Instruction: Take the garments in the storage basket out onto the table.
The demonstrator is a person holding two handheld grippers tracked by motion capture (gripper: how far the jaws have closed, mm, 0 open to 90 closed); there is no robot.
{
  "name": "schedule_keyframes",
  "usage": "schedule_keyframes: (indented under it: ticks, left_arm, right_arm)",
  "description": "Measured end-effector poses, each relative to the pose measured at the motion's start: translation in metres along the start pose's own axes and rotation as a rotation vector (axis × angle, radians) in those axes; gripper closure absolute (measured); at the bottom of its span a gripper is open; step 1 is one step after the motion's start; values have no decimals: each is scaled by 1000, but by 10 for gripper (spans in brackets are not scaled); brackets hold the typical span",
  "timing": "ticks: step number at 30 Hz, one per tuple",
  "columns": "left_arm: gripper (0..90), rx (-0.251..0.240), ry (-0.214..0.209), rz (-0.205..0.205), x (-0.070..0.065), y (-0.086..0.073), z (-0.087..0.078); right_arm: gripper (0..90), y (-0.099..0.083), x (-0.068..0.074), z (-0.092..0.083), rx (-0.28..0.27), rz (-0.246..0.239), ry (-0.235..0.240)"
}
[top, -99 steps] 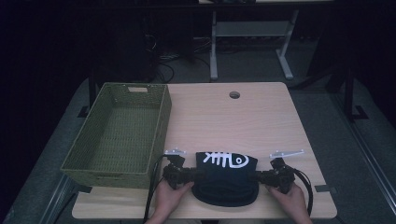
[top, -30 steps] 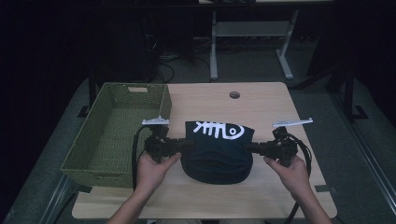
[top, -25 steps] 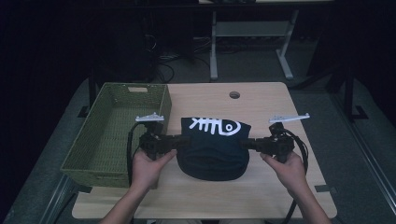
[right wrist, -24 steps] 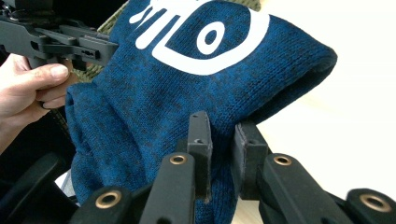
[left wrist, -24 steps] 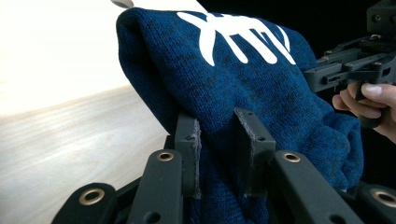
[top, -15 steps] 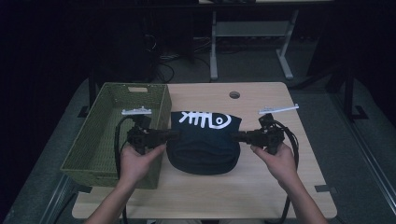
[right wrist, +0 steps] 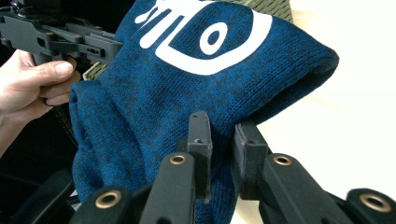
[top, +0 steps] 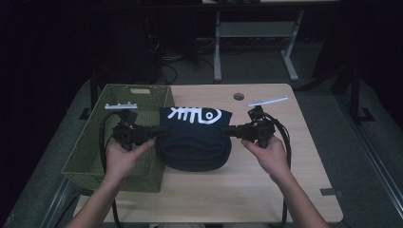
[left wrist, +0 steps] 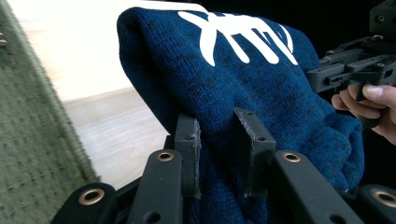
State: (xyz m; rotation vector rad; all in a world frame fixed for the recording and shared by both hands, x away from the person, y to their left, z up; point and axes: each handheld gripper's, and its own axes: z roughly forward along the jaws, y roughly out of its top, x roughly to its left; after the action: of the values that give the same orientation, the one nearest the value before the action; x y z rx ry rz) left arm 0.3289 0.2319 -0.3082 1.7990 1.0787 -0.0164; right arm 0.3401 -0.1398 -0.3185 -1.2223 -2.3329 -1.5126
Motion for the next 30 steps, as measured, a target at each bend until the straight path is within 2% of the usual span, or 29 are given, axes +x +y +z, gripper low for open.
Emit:
schedule_keyframes:
  ticks: [18, 30]
  left_arm:
    - [723, -15, 38, -35, 30, 5, -40]
    - [720, -19, 55, -53, 50, 5, -65]
  right_arm:
    - [791, 32, 23, 39, 30, -39, 33]
    - [790, 50, 39, 64, 47, -47, 51]
